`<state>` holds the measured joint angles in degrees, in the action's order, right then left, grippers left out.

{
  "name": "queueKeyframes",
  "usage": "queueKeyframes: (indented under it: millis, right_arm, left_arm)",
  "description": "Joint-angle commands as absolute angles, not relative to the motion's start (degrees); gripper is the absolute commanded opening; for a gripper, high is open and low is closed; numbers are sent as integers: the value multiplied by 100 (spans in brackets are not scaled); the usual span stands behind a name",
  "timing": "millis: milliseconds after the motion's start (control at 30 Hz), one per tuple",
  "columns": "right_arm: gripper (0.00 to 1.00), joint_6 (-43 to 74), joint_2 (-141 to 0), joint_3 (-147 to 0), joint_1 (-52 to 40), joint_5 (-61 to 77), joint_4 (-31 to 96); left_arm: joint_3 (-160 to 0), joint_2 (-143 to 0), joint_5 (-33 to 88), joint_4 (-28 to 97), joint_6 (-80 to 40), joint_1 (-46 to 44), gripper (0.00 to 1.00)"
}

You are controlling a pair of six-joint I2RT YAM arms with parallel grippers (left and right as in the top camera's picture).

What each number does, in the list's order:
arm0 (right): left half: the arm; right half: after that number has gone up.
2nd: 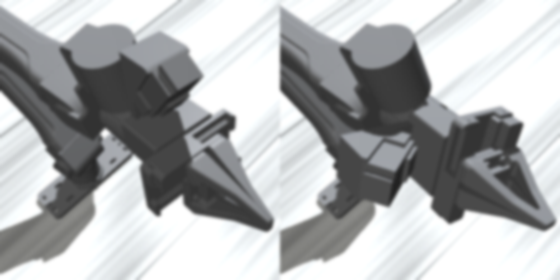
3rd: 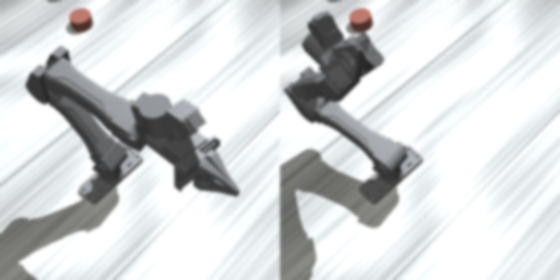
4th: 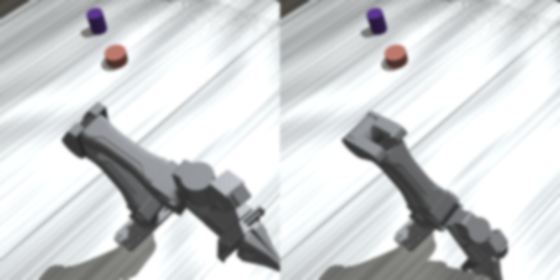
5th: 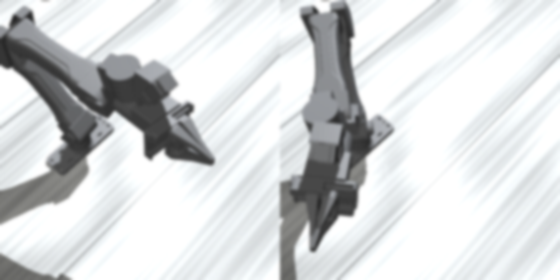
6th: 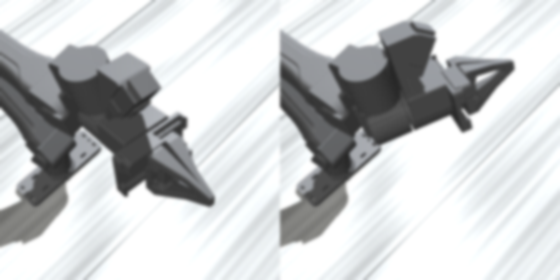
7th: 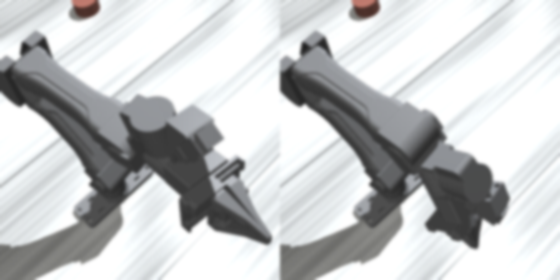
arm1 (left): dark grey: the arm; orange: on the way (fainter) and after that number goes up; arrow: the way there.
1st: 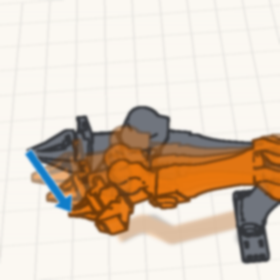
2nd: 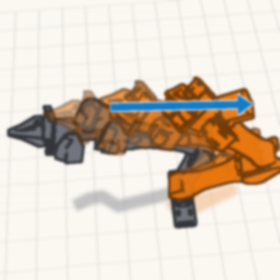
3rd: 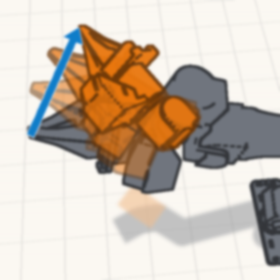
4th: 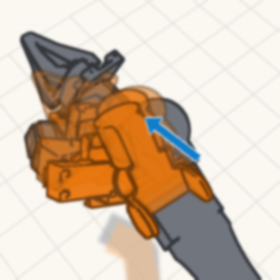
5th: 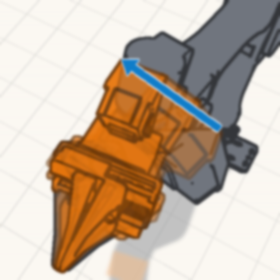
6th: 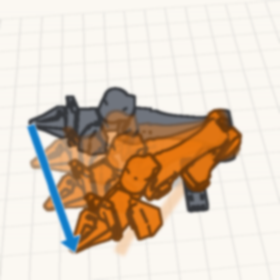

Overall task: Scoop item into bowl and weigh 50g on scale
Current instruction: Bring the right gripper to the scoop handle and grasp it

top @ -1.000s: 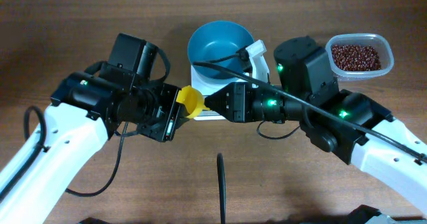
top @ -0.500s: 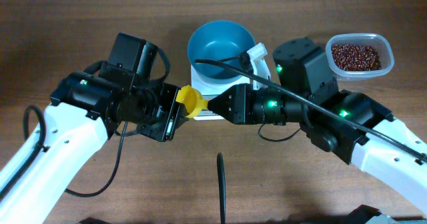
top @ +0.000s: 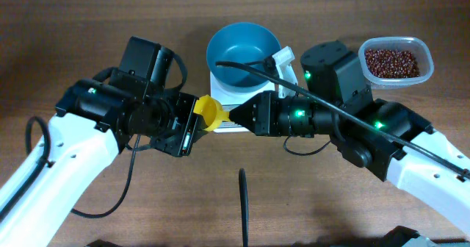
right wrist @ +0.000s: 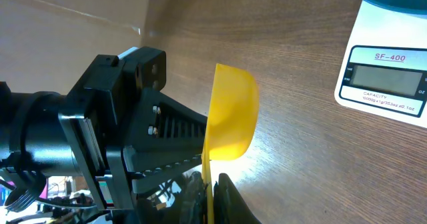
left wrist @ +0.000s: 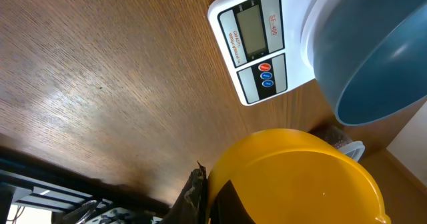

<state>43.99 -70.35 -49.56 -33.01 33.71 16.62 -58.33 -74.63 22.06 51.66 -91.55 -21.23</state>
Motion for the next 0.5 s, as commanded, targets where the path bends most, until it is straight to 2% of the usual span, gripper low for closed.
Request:
queueKeyframes:
  millis: [0, 67, 133, 333, 400, 467]
  right_arm:
    - [9, 4403, -7067, -5070, -3341, 3426, 1647]
    - [9, 4403, -7067, -5070, -3341, 3426, 1647]
    - [4, 4405, -7067, -5070, -3341, 3428, 1647]
    - [4, 4401, -7067, -5070, -3341, 3577, 1647]
    - [5, 4401, -7067, -5070, -3341, 3575, 1645]
    - [12, 4401, -7067, -5070, -3341, 3577, 1647]
  left_arm:
    - [-5918, -7467, 2123, 5199, -9164, -2139, 0]
    - [-5918, -7467, 2123, 5203, -9164, -2139, 0]
    - [-5918, -7467, 2123, 5214, -9166, -2139, 0]
    - [-5918, -7467, 2123, 5210, -9013, -2139, 0]
    - [-5918, -7467, 2121, 5216, -8858, -2139, 0]
    - [-5918, -7467, 2121, 5214, -8838, -2139, 0]
